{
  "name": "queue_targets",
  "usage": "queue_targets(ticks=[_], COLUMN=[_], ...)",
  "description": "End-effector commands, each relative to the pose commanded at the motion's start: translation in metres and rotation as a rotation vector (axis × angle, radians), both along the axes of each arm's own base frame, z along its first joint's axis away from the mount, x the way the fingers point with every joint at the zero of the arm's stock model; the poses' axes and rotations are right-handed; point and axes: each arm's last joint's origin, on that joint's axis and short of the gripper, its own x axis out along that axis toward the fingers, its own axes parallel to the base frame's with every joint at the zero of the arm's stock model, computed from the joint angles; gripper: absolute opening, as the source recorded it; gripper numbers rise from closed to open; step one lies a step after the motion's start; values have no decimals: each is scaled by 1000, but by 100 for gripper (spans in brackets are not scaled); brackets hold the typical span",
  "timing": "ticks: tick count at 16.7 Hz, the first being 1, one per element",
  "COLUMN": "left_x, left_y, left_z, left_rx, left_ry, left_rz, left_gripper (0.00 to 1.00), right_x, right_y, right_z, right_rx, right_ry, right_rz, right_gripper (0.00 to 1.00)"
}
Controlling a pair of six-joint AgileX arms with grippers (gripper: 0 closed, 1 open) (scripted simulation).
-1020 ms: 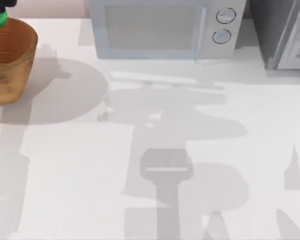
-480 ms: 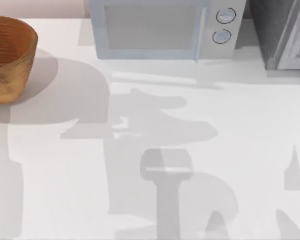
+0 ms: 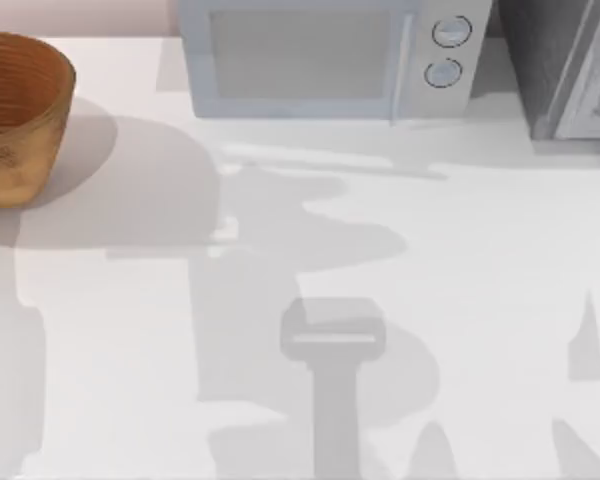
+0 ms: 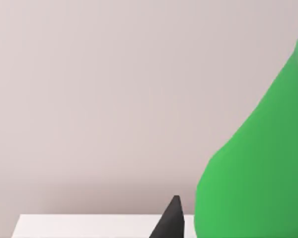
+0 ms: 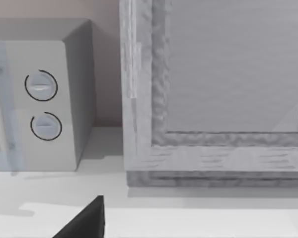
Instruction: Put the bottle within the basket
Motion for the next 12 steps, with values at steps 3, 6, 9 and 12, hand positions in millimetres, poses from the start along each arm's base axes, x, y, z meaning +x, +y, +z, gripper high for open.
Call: queue_targets(ticks=[3, 6, 9, 12], left_x=[11, 23, 29, 29], left_y=[0, 1, 0, 0], left_z=[-10, -22, -29, -29], left_rx=[0, 0, -1, -1], left_ry=[-2, -4, -4, -4], left_rz=[2, 3, 3, 3], left_gripper=[0, 0, 0, 0], right_x=[0, 0, 0, 0], right_y=[0, 0, 0, 0], right_z=[0, 0, 0, 0], right_rx=[0, 0, 0, 0], right_ry=[0, 0, 0, 0], right_rz=[0, 0, 0, 0], right_gripper=[100, 100, 100, 100])
